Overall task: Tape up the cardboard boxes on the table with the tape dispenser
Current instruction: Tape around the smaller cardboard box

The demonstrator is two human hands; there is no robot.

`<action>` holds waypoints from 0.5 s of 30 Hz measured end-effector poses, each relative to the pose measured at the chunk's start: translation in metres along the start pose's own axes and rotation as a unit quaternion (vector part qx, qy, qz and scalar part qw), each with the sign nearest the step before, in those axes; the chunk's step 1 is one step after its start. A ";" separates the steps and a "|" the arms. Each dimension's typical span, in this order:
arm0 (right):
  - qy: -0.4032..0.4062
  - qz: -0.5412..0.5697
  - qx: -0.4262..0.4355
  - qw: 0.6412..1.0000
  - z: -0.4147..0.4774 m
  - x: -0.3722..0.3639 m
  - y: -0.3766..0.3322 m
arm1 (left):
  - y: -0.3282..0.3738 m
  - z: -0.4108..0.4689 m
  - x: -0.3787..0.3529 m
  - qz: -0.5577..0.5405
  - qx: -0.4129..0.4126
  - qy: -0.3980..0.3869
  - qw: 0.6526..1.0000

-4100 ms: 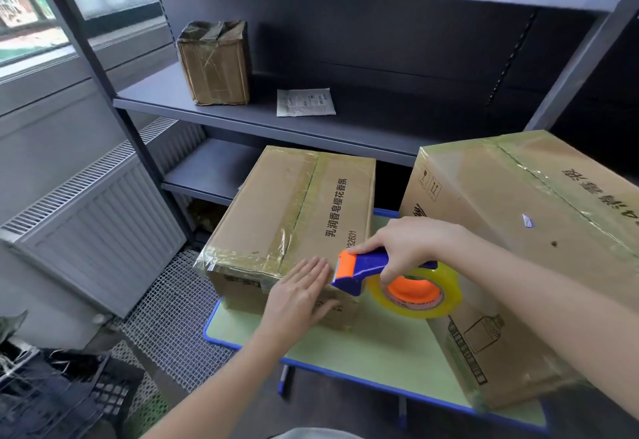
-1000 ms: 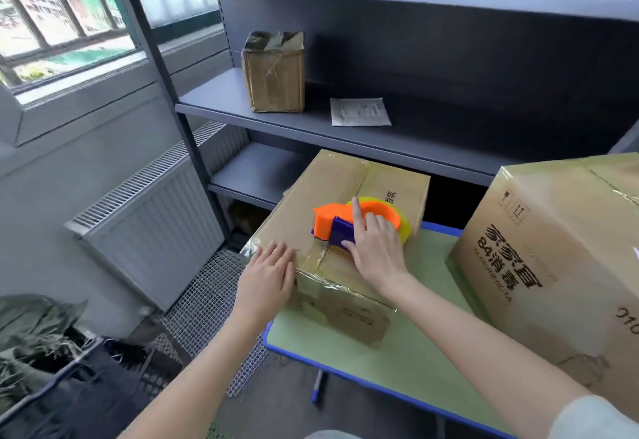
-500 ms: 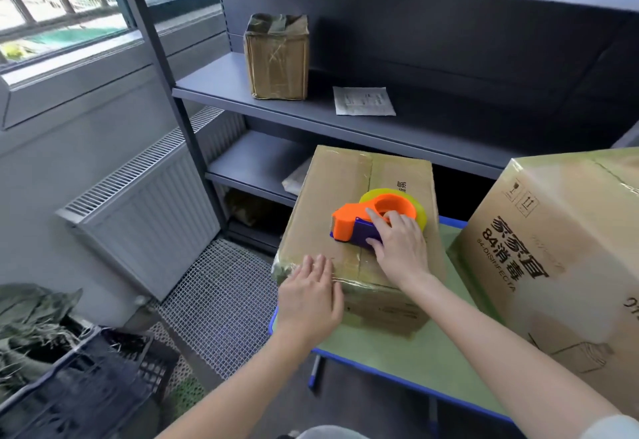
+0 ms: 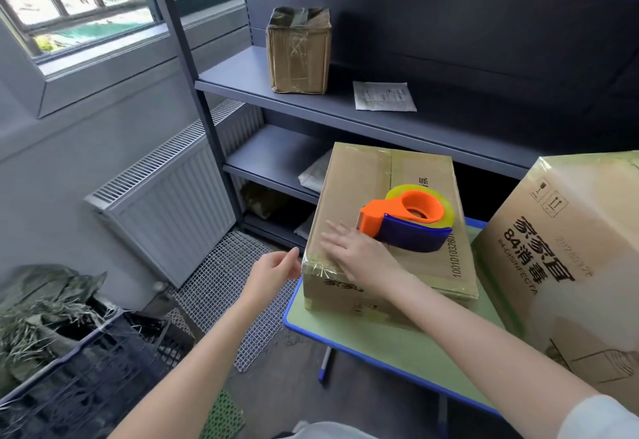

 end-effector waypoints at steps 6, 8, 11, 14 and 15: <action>-0.108 0.155 -0.061 0.980 0.002 -0.022 -0.002 | 0.005 0.001 -0.006 0.052 -0.003 -0.008 0.999; -0.116 0.151 -0.060 0.980 0.001 -0.024 -0.003 | 0.004 0.000 -0.007 0.066 -0.009 -0.011 0.998; -0.125 0.143 -0.052 0.980 -0.001 -0.030 -0.005 | 0.003 0.001 -0.006 0.078 -0.028 -0.013 0.996; -0.122 0.131 -0.046 0.983 0.000 -0.030 -0.004 | 0.000 0.000 -0.007 0.112 -0.075 -0.014 0.991; -0.122 0.127 -0.046 0.983 0.000 -0.031 -0.004 | -0.001 0.000 -0.007 0.135 -0.098 -0.009 0.986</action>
Point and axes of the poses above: each hand's wrist, its own z-axis towards the middle knuckle, its own x-axis out of the back of the hand, y = z × x, the point moved 5 cm from there along z, towards the middle knuckle, and after that the axes turned 7 degrees about -z, right-handed, at the moved point
